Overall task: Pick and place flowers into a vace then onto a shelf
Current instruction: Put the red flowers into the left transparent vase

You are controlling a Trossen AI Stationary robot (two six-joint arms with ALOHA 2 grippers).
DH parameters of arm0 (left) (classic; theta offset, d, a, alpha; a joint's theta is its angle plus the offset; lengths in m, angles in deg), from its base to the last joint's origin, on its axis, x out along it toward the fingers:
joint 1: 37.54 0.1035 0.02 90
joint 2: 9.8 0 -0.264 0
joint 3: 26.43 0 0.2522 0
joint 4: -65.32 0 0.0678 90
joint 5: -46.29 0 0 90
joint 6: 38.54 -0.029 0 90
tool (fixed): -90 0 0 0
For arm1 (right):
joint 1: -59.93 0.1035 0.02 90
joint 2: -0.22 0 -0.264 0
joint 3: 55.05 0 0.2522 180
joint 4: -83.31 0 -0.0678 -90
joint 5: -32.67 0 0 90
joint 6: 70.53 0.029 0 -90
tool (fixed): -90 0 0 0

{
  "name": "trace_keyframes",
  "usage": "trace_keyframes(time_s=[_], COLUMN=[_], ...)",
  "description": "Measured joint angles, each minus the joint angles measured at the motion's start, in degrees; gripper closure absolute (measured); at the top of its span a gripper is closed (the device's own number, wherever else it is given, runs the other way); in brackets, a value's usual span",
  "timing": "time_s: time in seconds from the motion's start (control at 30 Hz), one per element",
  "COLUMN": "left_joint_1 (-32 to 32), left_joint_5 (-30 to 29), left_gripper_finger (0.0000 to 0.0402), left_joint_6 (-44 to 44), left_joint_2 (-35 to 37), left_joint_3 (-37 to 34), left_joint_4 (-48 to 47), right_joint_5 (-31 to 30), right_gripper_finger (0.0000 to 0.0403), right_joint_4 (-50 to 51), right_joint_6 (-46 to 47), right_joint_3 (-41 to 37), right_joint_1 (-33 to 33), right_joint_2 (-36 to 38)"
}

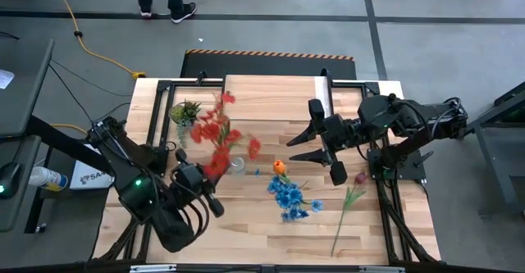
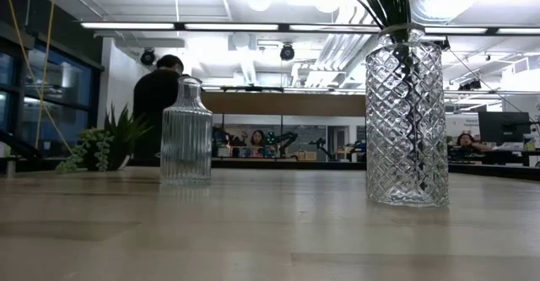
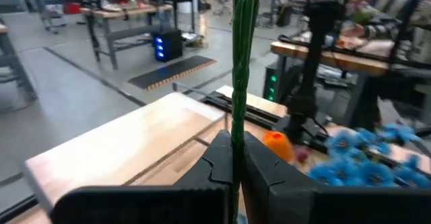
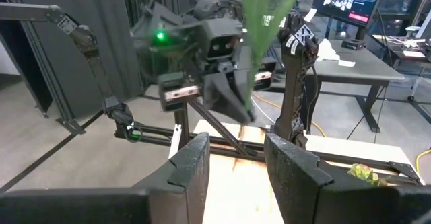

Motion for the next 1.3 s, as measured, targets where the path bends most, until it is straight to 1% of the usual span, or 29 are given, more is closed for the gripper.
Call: trace_keyframes(time_s=[0.1, 0.2, 0.3, 0.43, 0.63, 0.73, 0.87, 1.07, 1.3], left_joint_1=[0.00, 0.00, 0.00, 0.00, 0.00, 0.00, 0.00, 0.02, 0.04], left_joint_5=[-0.93, -2.05, -2.97, -2.40, -1.85, -1.64, -1.80, -5.99, -10.01], left_gripper_finger=[0.0360, 0.0360, 0.0360, 0.0360, 0.0360, 0.0360, 0.0360, 0.0360, 0.0360], left_joint_6=[6.74, 11.33, 15.32, 21.08, 25.26, 27.38, 32.58, 41.66, 54.83], left_joint_2=[0.00, -0.16, -0.38, -0.37, -0.37, -0.37, -0.35, -0.26, -0.22], left_joint_3=[0.00, -0.51, -3.81, -9.93, -17.44, -19.84, -23.74, -30.45, -38.35], left_joint_4=[-5.94, -8.47, -8.00, -5.32, 0.10, 0.61, 0.60, 0.42, 0.60], right_joint_5=[-0.01, -0.01, -0.01, -0.04, -2.90, -3.02, -3.00, -3.00, -3.00], right_gripper_finger=[0.0269, 0.0269, 0.0269, 0.0269, 0.0269, 0.0269, 0.0269, 0.0269, 0.0269], right_joint_4=[0.00, 0.00, 0.00, 0.00, -0.02, -0.02, -0.02, -0.02, -0.02], right_joint_6=[-0.01, -0.01, -0.01, -0.01, -0.03, -0.03, -0.03, -0.03, -0.02], right_joint_3=[0.00, 0.00, 0.00, 0.00, 0.00, 0.00, 0.00, 0.00, 0.00], right_joint_1=[0.00, 0.00, 0.00, 0.00, -0.01, -0.02, -0.02, -0.02, -0.02], right_joint_2=[0.00, 0.00, 0.00, 0.00, 0.00, 0.00, 0.00, 0.00, 0.00])
